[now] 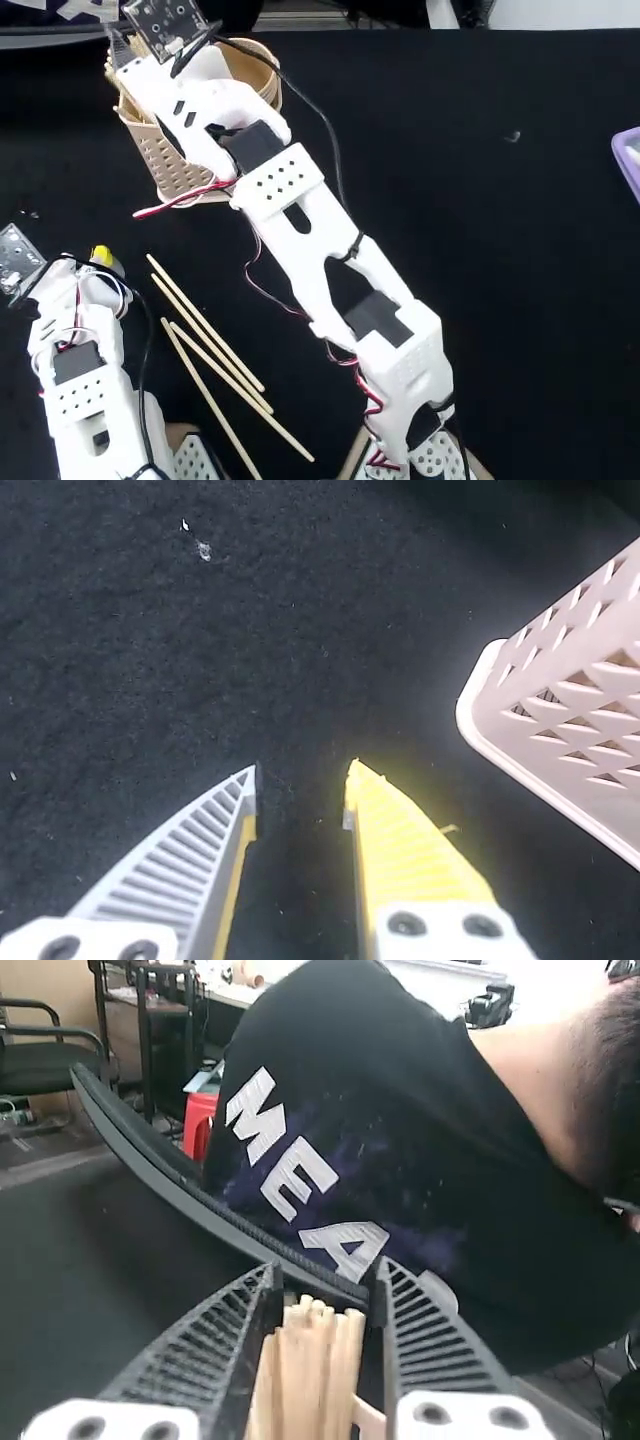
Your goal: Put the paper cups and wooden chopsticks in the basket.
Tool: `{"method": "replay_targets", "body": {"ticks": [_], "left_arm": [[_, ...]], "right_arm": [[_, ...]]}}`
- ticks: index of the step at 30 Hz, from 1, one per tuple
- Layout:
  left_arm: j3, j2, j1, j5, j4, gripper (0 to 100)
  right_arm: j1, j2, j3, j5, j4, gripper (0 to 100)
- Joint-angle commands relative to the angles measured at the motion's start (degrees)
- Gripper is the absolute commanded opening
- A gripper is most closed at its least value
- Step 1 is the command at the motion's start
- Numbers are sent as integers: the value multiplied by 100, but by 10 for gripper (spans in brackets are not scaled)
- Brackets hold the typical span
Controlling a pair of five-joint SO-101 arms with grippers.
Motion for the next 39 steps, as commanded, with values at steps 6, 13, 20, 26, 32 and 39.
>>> {"method": "replay_targets", "body": {"ticks": [6, 13, 20, 26, 32, 39], "left_arm": [[-75, -88, -40, 44, -123, 152], [-75, -88, -40, 44, -114, 152], [-75, -88, -40, 53, -97, 152], [-75, -88, -40, 70, -97, 152], [-75, -88, -40, 70, -97, 152], [-75, -88, -40, 70, -97, 152]], "right_arm": [[-88, -1244, -470, 0, 1741, 90], [-105, -2457, -462, 0, 4510, 92], [-105, -2782, -470, 9, 5987, 91], [-105, -3275, -374, 9, 6971, 92], [-132, -4057, 1499, 0, 6497, 92], [-255, -5411, 5798, -18, 4123, 93]]}}
